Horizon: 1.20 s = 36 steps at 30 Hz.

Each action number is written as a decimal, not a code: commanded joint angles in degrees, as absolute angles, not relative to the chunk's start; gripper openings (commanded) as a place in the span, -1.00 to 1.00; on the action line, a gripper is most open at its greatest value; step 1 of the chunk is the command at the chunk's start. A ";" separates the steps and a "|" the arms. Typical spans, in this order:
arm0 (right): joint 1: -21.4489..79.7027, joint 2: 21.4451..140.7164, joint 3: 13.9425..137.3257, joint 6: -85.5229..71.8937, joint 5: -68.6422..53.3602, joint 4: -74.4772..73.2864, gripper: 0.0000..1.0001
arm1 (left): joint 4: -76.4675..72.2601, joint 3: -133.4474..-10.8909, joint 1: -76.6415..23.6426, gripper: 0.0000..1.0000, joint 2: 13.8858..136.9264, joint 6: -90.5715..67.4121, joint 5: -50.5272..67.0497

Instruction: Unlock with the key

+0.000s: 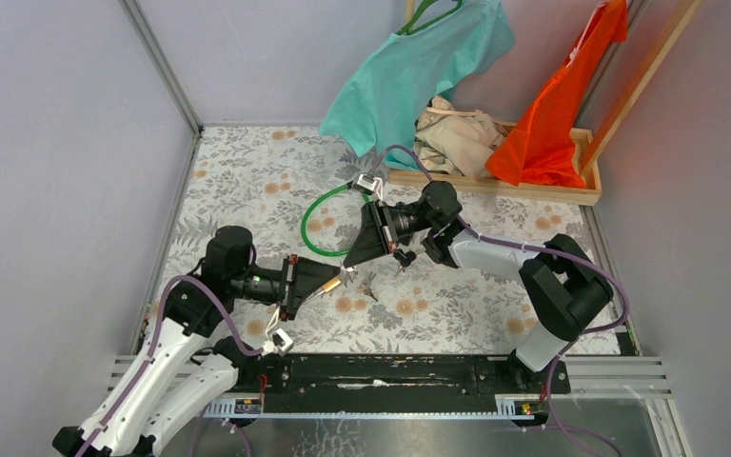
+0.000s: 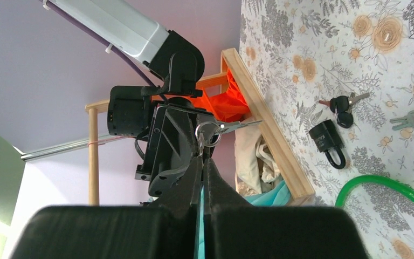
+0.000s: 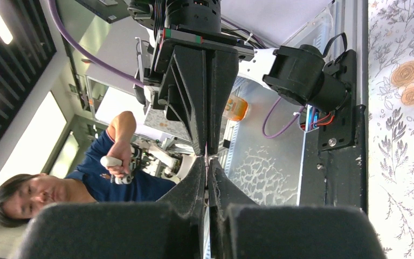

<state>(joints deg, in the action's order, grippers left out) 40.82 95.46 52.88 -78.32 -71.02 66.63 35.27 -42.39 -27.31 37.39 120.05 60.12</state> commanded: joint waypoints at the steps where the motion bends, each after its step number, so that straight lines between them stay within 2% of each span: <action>1: 39.00 92.79 52.68 -80.96 -70.64 70.11 -1.00 | 30.13 -39.75 -27.25 -1.00 37.98 150.81 54.33; 2: 38.13 91.83 52.31 -78.88 -69.56 66.39 -1.00 | 29.43 -39.47 -27.25 -1.00 38.11 150.15 53.78; 3: 37.43 90.53 52.14 -75.59 -68.52 61.83 -1.00 | 28.50 -39.20 -27.25 -0.83 38.15 148.85 52.81; 4: 37.10 89.12 52.47 -69.53 -66.94 54.88 -1.00 | 27.55 -39.00 -27.25 -0.50 38.19 147.13 51.92; 5: 37.01 87.70 53.36 -62.98 -65.30 46.28 -1.00 | 26.23 -38.69 -27.25 -0.08 38.27 144.53 50.93; 7: 37.00 85.13 55.89 -51.67 -60.92 30.86 -1.00 | 22.31 -38.34 -27.22 0.35 38.64 136.48 48.12; 8: 37.01 84.18 57.12 -47.68 -59.15 25.95 -1.00 | 20.76 -38.55 -27.24 0.69 38.85 130.72 46.52; 10: 37.00 82.66 58.69 -42.23 -55.28 18.86 -1.00 | 20.29 -40.30 -27.26 0.92 39.57 117.21 43.20; 12: 37.00 81.60 60.04 -37.84 -51.36 13.39 -1.00 | 21.73 -43.74 -27.27 0.98 41.10 99.08 40.41; 16: 37.09 79.36 61.18 -30.21 -44.35 8.21 -1.00 | 34.62 -58.09 -27.25 0.96 51.03 62.56 37.73; 18: 37.53 77.71 59.76 -27.53 -41.17 10.05 -1.00 | 45.28 -64.95 -26.55 0.94 57.67 52.66 40.26; 21: 38.13 75.86 59.77 -23.07 -39.32 9.95 -1.00 | 57.50 -70.82 -22.04 0.93 65.25 45.86 54.11; 25: 38.53 75.58 61.02 -19.81 -41.77 8.70 -1.00 | 63.50 -75.44 -18.93 0.84 73.21 40.01 66.90; 36: 40.61 78.24 64.31 -16.11 -46.69 5.41 -1.00 | 62.01 -77.48 -17.47 0.72 78.86 28.75 74.97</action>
<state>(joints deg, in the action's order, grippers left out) 39.75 77.28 60.27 -18.41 -44.16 4.99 60.95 -75.40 -17.61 78.74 35.11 69.08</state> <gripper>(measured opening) 0.044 0.872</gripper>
